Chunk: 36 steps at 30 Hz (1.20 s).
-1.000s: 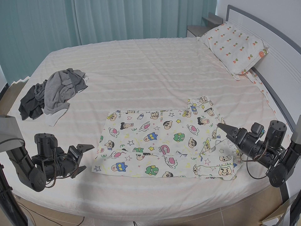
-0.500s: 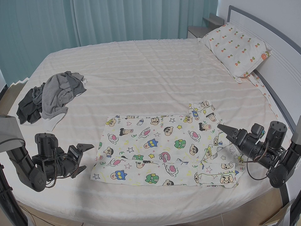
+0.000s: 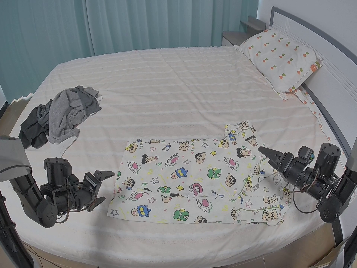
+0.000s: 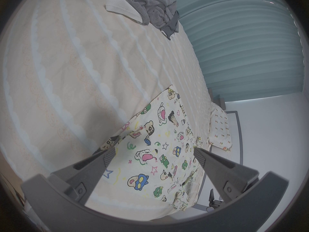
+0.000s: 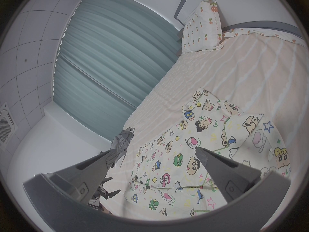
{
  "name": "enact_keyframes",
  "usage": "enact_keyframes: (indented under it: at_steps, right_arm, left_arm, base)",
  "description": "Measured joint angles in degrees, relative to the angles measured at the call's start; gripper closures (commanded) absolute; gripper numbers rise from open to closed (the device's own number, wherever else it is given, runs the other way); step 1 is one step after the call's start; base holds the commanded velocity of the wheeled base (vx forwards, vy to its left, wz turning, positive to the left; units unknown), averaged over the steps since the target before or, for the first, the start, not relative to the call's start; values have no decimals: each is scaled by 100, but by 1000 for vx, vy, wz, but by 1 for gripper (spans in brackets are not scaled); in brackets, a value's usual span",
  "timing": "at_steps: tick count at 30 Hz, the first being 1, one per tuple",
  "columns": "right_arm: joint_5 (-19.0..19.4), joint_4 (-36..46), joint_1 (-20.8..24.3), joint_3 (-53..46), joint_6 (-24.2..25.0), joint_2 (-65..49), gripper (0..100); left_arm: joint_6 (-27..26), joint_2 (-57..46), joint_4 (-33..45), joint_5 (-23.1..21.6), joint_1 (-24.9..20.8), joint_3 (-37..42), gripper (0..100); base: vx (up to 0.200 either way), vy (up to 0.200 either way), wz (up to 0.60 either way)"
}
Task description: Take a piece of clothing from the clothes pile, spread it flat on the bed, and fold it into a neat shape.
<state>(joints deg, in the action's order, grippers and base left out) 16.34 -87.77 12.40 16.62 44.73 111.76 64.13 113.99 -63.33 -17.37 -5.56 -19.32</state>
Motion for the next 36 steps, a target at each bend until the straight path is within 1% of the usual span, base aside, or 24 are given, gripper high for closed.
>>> enact_keyframes:
  at_steps: [3,7,11,13,15,17,20,28,31,36]
  right_arm:
    - [0,0,-2,0,0,11,0]
    - [-6,0,-5,0,0,26,0]
    - [-5,0,0,0,2,39,0]
    - [-5,0,5,0,0,45,0]
    - [-6,0,17,-6,-1,61,0]
    - [-11,0,16,-9,-34,69,0]
    - [-11,-4,28,-11,-74,83,0]
    - [-9,0,33,-9,-78,100,0]
    - [-11,0,30,-11,-78,100,0]
    - [-9,5,33,-11,-80,100,0]
  left_arm:
    - [-1,0,-2,-2,-15,-11,0]
    - [-12,0,0,16,-15,-18,0]
    - [16,-2,-2,295,-15,-66,0]
    - [169,-2,-4,484,-15,-123,0]
    - [350,-10,0,566,-15,-204,0]
    - [366,-18,0,569,-26,-221,0]
    - [369,-24,-2,577,-28,-232,0]
    - [289,-104,0,591,-45,-234,0]
    - [-28,-206,2,544,-24,-243,0]
    - [-1217,-316,141,400,35,-482,0]
  base:
    - [0,-200,0]
    - [0,0,0]
    - [0,0,0]
    - [0,0,0]
    - [100,-100,0]
    - [200,-200,0]
    - [200,0,0]
    - [0,0,0]
    - [0,0,0]
    - [0,0,0]
